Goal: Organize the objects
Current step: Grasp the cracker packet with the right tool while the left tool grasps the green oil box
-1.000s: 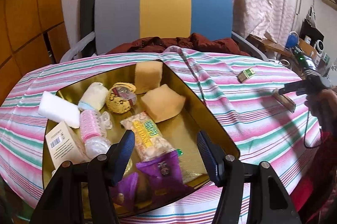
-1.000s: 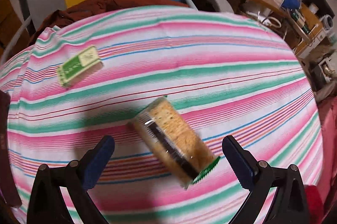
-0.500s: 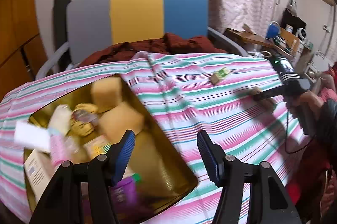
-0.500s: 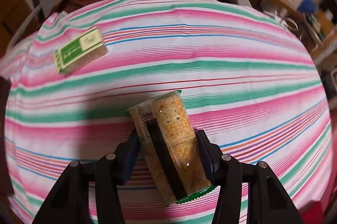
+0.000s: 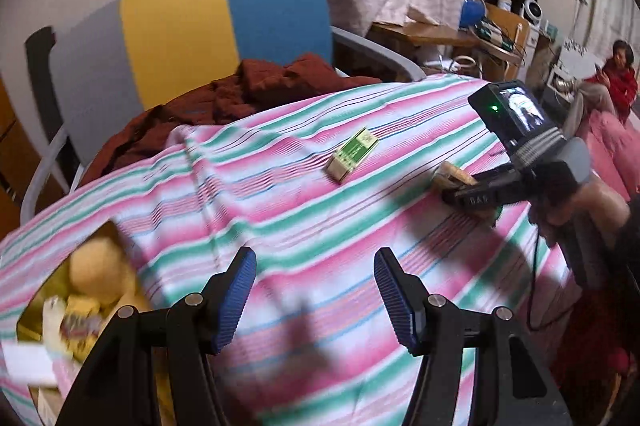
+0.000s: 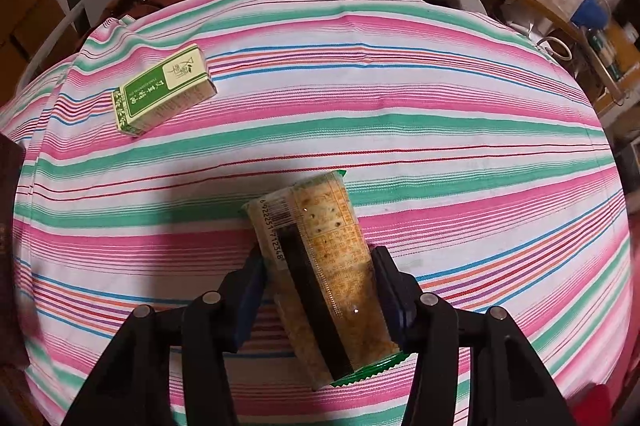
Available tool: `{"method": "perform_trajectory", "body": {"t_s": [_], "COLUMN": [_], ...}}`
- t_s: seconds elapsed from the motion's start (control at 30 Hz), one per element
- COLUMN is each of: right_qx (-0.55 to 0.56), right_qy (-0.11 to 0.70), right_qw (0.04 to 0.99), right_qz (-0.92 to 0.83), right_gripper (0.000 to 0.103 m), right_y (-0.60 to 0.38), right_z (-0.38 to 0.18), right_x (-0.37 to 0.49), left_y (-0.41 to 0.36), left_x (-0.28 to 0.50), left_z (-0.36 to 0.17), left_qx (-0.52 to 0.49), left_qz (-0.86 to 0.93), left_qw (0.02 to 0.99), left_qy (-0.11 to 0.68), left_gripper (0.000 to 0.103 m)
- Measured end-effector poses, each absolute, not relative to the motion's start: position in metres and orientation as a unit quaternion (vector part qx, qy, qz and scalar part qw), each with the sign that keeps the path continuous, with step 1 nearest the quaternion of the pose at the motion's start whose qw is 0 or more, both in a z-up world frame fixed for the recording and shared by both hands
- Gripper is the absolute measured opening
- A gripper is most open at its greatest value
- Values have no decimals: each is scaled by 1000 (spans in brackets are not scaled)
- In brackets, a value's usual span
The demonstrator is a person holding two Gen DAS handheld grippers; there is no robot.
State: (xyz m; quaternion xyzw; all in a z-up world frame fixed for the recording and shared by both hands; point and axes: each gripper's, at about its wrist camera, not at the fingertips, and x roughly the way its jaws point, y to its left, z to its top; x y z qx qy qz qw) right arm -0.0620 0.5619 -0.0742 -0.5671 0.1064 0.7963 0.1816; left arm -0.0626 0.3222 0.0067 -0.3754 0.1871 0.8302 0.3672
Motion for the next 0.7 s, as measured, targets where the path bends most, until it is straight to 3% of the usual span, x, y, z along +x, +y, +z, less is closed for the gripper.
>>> {"method": "perform_trajectory", "body": {"t_s": [0.5,0.7], "right_qx": [-573,-575], "right_qy": [108,111], "right_qw": [184,197], "right_qz": [791,786], "right_gripper": [56,69], "right_y": [565,568], "right_z": [-76,-77], "right_x": [-63,-65], "left_y": [443,476], "left_x": [-121,-131], "left_z": [-39,-59], "left_qx": [-368,-349], "left_qz": [785,773], "left_qw": [411,415], "left_qy": [281,330], "left_gripper": [62,62]}}
